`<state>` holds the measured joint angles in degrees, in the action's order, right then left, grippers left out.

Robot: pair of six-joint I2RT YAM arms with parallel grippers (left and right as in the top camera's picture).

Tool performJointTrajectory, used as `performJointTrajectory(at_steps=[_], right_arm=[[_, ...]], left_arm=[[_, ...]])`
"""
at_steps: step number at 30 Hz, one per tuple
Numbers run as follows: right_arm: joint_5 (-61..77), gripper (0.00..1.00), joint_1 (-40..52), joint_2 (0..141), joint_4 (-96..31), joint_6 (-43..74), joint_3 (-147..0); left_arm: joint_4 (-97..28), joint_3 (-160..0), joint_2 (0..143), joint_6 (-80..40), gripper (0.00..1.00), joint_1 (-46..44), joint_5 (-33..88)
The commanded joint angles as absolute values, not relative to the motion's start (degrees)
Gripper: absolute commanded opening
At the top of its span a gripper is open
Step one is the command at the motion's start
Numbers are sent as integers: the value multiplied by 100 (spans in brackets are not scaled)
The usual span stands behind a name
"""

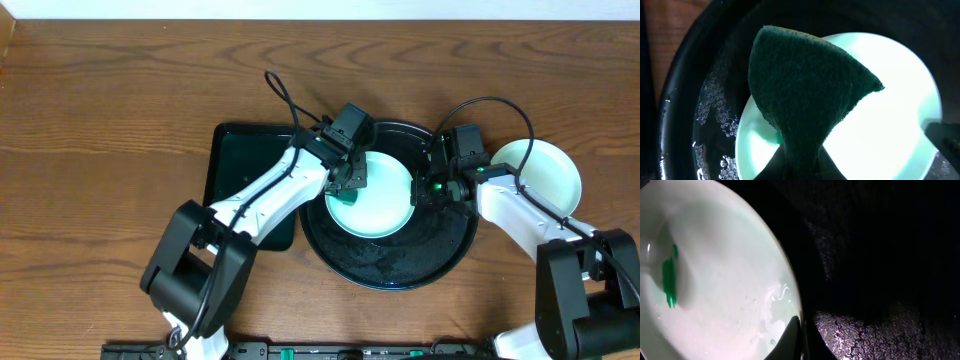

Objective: Clean dirty plates on tray and stack at the side
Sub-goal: 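Carry the sponge right onto the pale green plate with the left gripper, then scrub the plate's left area with the sponge while right gripper holds rim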

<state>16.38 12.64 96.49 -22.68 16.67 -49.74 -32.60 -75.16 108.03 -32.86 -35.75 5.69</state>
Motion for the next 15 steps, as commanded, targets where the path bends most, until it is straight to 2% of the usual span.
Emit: performJointTrajectory(at_steps=[1, 11, 15], right_arm=[[1741, 7, 1323, 9677, -2265, 1712, -4936], [1737, 14, 1323, 9677, -2248, 1708, -4934], [1667, 1, 1323, 9677, -2252, 1680, -4934]], left_arm=[[-3242, -7588, 10945, -3336, 8, -3570, 534], [-3229, -7588, 11349, -3332, 8, -3570, 534], [-3227, -7585, 11461, -3332, 8, -3573, 534]])
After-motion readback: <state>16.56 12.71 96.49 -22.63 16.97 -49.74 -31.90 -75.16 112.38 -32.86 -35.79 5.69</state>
